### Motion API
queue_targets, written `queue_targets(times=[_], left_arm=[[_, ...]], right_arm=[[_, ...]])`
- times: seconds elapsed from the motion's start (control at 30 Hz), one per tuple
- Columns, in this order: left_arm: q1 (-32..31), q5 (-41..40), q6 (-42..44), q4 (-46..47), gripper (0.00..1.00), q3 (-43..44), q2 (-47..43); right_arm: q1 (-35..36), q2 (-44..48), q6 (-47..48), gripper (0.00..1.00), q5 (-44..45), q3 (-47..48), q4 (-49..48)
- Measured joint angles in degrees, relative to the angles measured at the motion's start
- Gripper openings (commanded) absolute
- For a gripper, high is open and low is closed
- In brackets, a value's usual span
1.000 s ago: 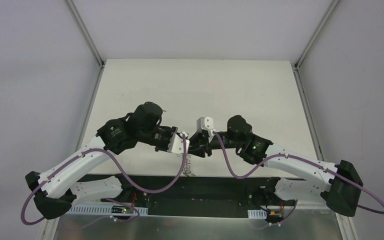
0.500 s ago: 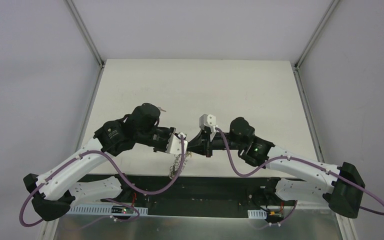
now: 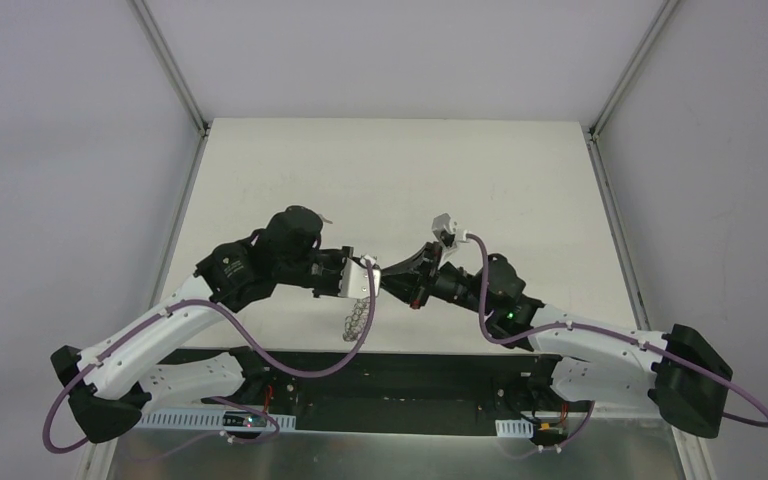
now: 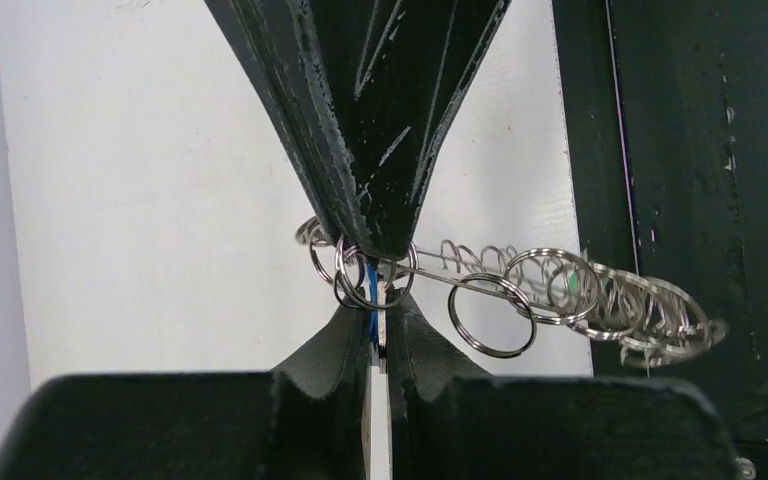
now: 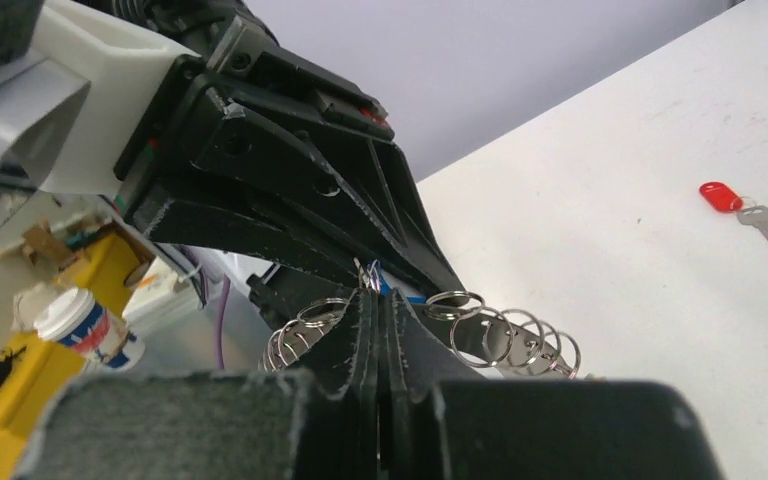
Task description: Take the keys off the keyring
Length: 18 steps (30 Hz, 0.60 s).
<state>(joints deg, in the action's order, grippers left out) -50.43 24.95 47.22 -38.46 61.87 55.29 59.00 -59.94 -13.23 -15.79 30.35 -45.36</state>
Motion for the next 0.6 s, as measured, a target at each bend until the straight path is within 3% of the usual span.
queue_targets(times=[0.1, 0.3, 0.47, 0.6], left_arm=[[0.3, -0.1, -0.7, 1.5, 0.00, -0.5, 0.3], [-0.3, 1.2, -2.1, 1.7, 0.00, -2.8, 0.2], [-0.6, 1.8, -3.2, 1.0, 0.00, -3.6, 0.2], [-0.6, 1.7, -3.7, 1.0, 0.00, -3.6, 0.2]], right_arm=[[0.6, 0.1, -1.6, 0.00, 4.0, -2.5, -5.1], [0.1, 4.6, -0.6, 0.00, 16.5, -3.7, -5.4], [-0.6, 8.1, -0.1, 0.00, 26.7, -3.0, -2.4], [-0.6, 8.2, 0.9, 0.00, 28.9, -2.9, 0.8]])
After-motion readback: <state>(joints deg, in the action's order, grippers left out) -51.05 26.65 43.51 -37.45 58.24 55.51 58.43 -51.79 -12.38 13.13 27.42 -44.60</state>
